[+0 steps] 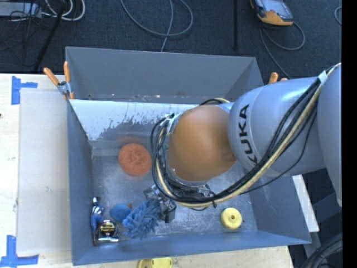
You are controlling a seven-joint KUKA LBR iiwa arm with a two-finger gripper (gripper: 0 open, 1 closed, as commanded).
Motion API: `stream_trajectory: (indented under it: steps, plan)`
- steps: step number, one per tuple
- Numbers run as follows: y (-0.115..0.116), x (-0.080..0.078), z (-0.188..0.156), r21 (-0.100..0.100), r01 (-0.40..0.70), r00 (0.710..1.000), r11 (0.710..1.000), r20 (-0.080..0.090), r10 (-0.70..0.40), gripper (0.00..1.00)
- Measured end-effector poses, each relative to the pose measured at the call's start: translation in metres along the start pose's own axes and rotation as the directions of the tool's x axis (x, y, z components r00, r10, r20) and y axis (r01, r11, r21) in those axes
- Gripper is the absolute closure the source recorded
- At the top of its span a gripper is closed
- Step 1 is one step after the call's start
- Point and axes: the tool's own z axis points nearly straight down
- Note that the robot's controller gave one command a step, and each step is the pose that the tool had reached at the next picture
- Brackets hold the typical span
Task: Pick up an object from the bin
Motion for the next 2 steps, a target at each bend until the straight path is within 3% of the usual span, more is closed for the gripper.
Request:
stream_trajectory:
  steps: [2]
  plan:
    - [0.0,0.0,-0.032,0.002,-0.002,1.0,1.0,0.004,0.002,1.0]
